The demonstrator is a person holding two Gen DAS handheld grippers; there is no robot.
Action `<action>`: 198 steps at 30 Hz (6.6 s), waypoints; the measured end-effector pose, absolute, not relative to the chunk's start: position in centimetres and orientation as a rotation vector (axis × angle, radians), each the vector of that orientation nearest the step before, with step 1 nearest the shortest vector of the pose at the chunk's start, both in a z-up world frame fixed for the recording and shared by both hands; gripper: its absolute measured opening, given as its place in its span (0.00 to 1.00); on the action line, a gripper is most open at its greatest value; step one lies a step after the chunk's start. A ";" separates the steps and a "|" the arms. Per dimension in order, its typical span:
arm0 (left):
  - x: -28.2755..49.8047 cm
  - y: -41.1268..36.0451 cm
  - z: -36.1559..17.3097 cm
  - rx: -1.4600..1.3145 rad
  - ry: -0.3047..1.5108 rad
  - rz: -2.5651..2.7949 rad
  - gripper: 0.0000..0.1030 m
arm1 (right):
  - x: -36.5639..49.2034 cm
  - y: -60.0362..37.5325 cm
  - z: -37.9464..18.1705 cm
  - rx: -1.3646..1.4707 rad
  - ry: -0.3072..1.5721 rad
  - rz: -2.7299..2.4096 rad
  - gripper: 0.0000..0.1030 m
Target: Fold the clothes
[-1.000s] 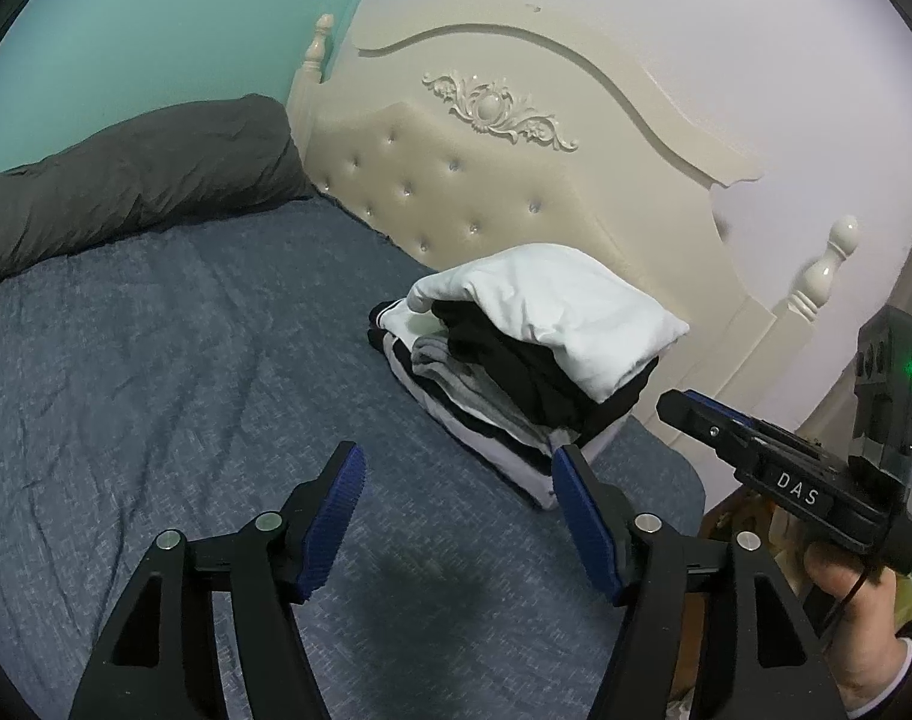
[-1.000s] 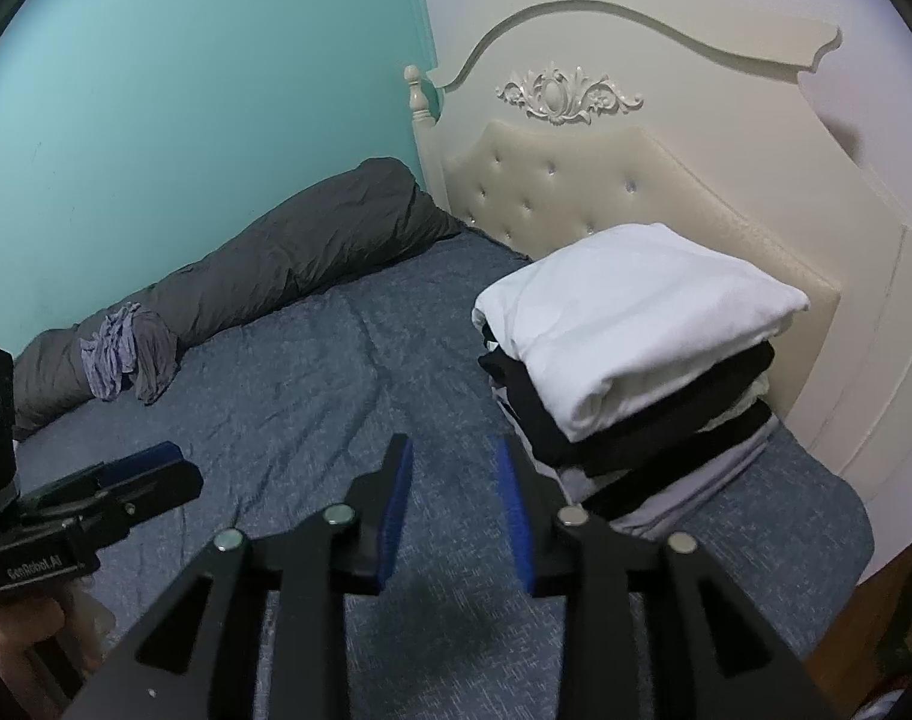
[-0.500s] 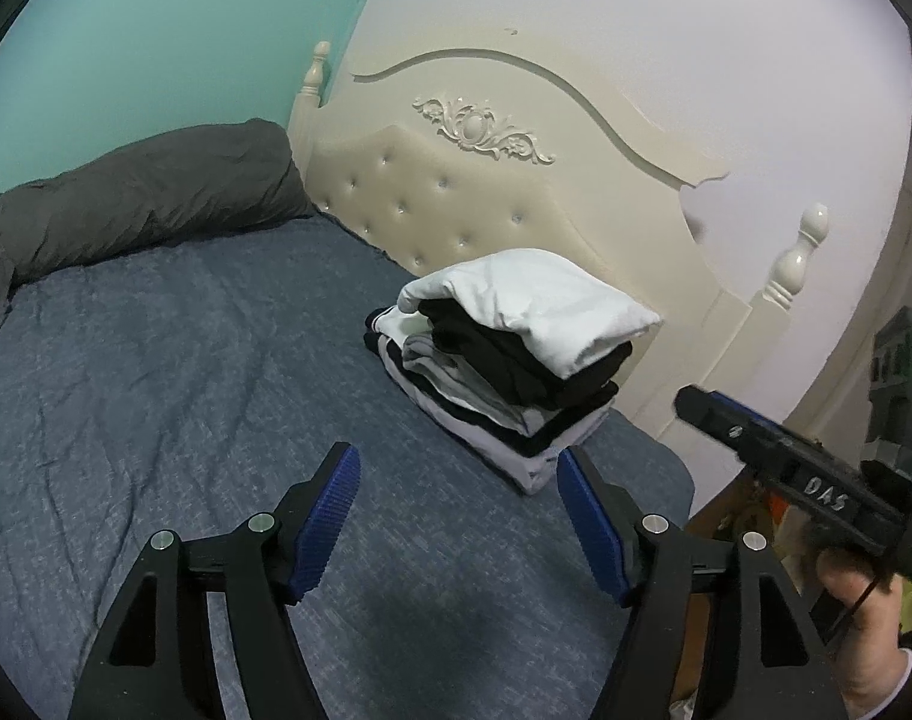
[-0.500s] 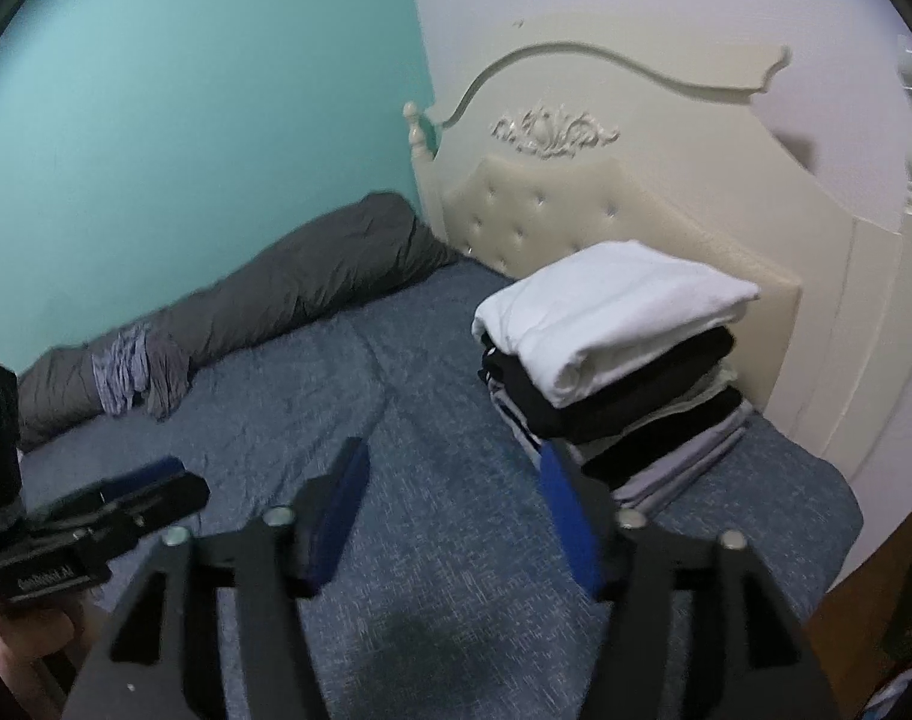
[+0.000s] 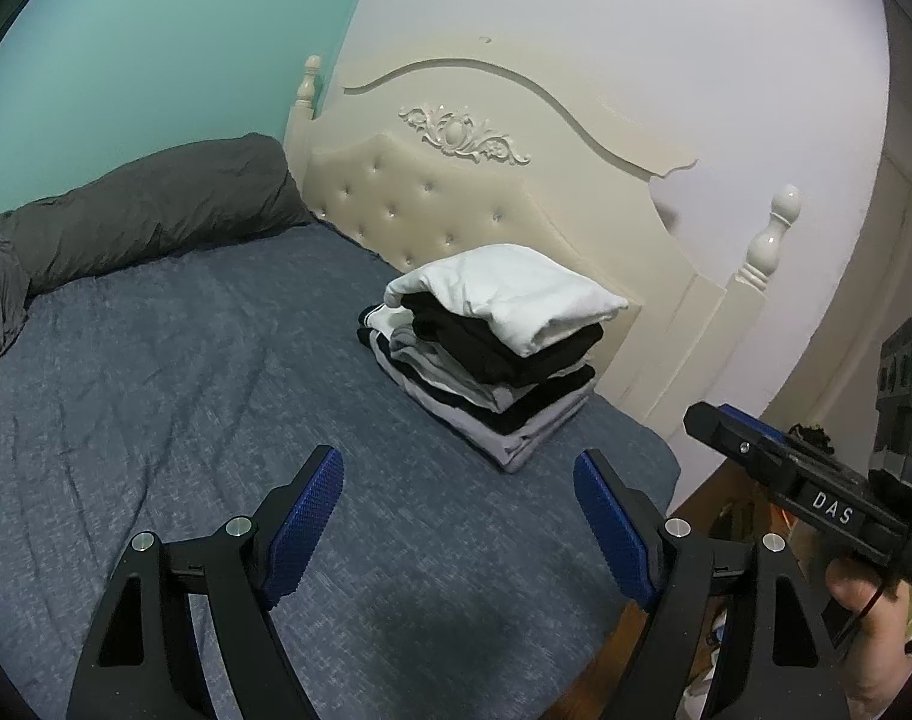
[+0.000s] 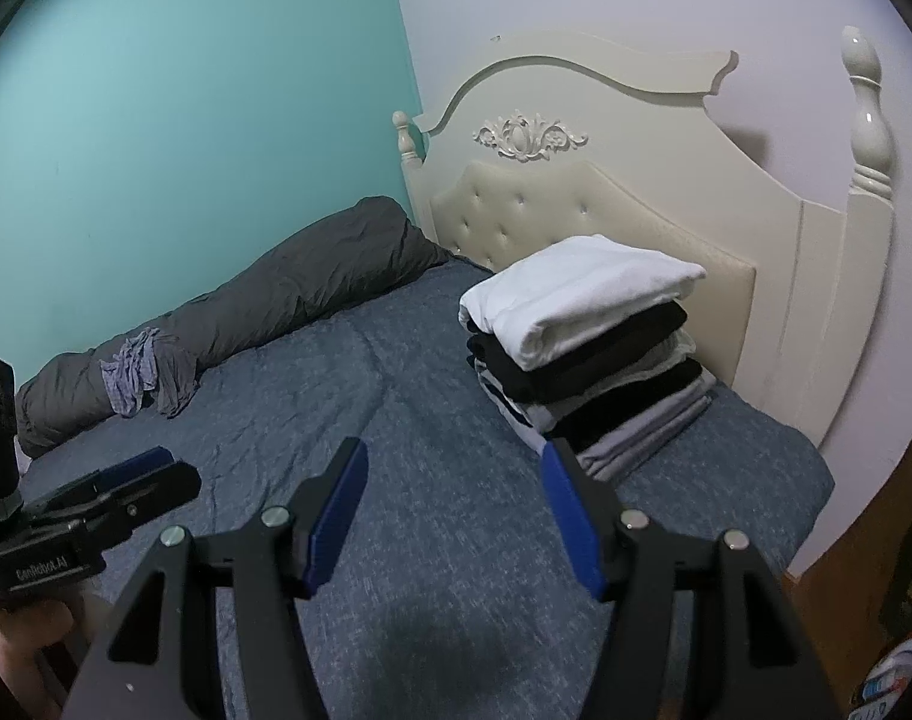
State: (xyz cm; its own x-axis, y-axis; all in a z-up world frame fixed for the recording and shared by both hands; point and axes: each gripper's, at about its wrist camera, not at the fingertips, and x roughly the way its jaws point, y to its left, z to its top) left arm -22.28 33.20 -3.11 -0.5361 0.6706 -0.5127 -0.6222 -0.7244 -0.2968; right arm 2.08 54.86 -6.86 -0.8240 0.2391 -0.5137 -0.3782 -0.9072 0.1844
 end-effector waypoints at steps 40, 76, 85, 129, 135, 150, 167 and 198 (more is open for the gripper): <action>-15.4 31.8 -0.7 -0.777 -0.051 2.288 1.00 | 10.8 51.9 -5.0 -0.674 0.407 2.657 0.88; -11.7 30.5 -0.3 -0.758 0.001 2.307 1.00 | 15.1 50.1 -4.9 -0.650 0.402 2.647 0.98; -11.0 30.5 -0.5 -0.750 0.026 2.308 1.00 | 15.6 49.9 -4.8 -0.642 0.400 2.648 0.98; -8.5 29.5 -2.6 -0.749 0.074 2.340 1.00 | 16.8 48.9 -7.6 -0.667 0.384 2.638 0.98; -8.6 29.5 -3.0 -0.758 0.084 2.347 1.00 | 16.5 49.1 -8.0 -0.677 0.391 2.636 0.98; -8.7 29.4 -3.7 -0.769 0.078 2.340 1.00 | 16.3 49.1 -8.5 -0.690 0.394 2.638 0.98; -9.1 29.4 -4.1 -0.790 0.070 2.335 1.00 | 16.2 49.2 -8.6 -0.697 0.393 2.637 0.98; -9.1 30.1 -4.1 -0.787 0.091 2.335 1.00 | 15.9 49.6 -8.5 -0.700 0.397 2.642 0.98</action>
